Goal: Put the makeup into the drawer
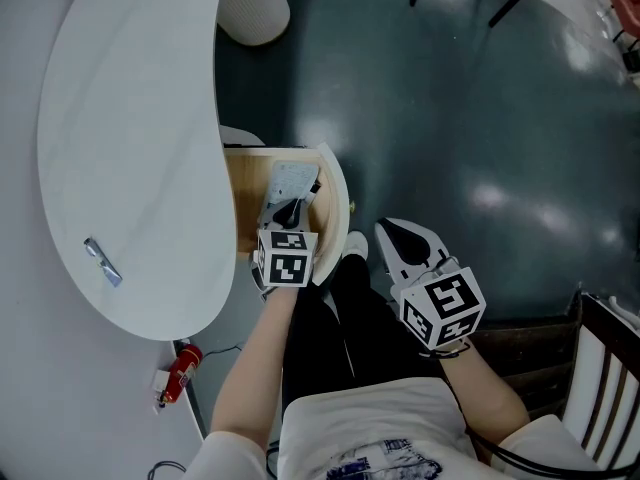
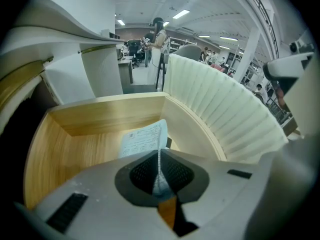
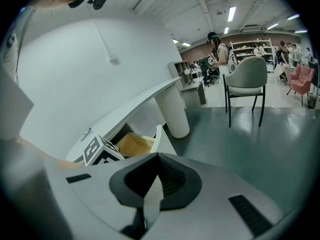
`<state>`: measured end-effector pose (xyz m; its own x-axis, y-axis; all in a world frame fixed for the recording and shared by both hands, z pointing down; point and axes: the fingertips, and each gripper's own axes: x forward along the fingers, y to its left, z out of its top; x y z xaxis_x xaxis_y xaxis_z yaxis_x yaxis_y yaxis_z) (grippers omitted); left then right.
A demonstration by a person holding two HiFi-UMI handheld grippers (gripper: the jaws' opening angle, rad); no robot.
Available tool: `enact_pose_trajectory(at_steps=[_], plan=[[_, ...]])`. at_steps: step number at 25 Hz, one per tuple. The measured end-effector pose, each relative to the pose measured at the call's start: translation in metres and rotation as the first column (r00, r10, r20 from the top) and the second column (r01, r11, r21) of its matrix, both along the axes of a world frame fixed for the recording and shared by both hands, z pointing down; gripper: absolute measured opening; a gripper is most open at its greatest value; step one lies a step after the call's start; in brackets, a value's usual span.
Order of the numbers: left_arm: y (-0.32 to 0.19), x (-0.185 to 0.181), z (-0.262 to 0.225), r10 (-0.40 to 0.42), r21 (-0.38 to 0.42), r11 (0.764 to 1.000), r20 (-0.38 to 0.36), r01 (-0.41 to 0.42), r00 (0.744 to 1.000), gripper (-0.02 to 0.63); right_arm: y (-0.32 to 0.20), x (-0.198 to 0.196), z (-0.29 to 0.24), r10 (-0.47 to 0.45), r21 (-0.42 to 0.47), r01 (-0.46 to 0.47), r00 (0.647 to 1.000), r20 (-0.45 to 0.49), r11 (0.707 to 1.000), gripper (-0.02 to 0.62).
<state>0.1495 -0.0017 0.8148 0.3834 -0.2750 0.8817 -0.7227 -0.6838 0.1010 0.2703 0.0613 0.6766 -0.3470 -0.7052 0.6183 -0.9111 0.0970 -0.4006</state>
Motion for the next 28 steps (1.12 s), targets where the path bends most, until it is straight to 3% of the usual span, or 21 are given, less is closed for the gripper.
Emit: enact_pose_trajectory(at_steps=[8,18,28], plan=[[0.003,0.001,0.003,0.012,-0.005,1.0,0.017,-0.012,1.0,0.066,0.002,0.0,0.003,0.001,-0.005,-0.001,1.0,0.007,1.0,0.02],[0.004,0.004,-0.01,0.023,-0.005,1.0,-0.014,-0.023,1.0,0.066,0.002,0.002,-0.002,0.036,0.002,-0.036,0.999,0.001,0.999,0.02],[0.006,0.018,-0.066,0.014,0.047,0.999,-0.132,-0.008,0.991,0.066,0.012,-0.014,-0.031,0.078,0.045,-0.077,0.997,-0.019,0.996,0.02]])
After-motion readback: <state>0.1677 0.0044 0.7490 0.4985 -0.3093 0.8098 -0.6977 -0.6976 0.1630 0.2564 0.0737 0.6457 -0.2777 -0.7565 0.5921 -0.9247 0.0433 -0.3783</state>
